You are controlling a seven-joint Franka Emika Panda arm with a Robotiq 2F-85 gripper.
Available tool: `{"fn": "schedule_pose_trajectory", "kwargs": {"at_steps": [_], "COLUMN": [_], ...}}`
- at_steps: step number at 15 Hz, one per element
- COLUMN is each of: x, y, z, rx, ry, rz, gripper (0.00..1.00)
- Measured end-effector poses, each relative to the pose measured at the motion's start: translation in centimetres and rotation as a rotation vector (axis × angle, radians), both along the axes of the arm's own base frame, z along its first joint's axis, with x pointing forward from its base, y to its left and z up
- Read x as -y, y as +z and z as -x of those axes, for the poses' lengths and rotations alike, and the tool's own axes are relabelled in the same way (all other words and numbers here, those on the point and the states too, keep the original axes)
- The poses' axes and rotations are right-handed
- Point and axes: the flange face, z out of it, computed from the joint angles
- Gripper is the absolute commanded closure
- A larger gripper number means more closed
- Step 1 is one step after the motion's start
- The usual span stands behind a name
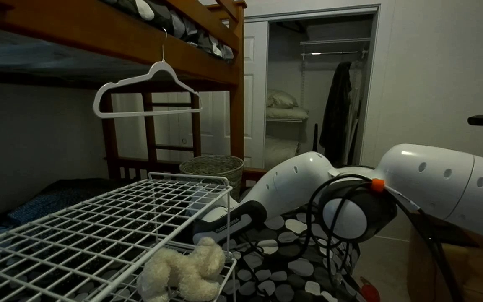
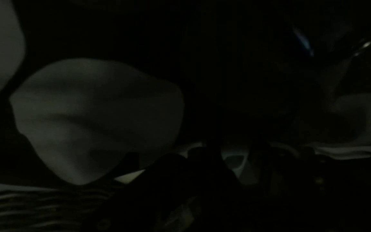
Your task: Pull the rolling brush backward on the bed
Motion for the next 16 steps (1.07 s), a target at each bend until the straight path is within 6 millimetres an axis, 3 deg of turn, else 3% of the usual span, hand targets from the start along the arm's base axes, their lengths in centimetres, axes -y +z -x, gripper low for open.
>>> {"fn": "schedule_pose_trajectory", "kwargs": {"at_steps": [3,7,16], "x": [-0.2,-0.2,0.0], "y": [0.6,3.0,6.1], "z": [0.2,1.1,6.7], "rx": [-0.062,-0.148,-0.423], "ry": [-0.005,0.041,0.094], "rz": [-0.005,-0.028,-0.068], "gripper": [0.93,0.93,0.93]}}
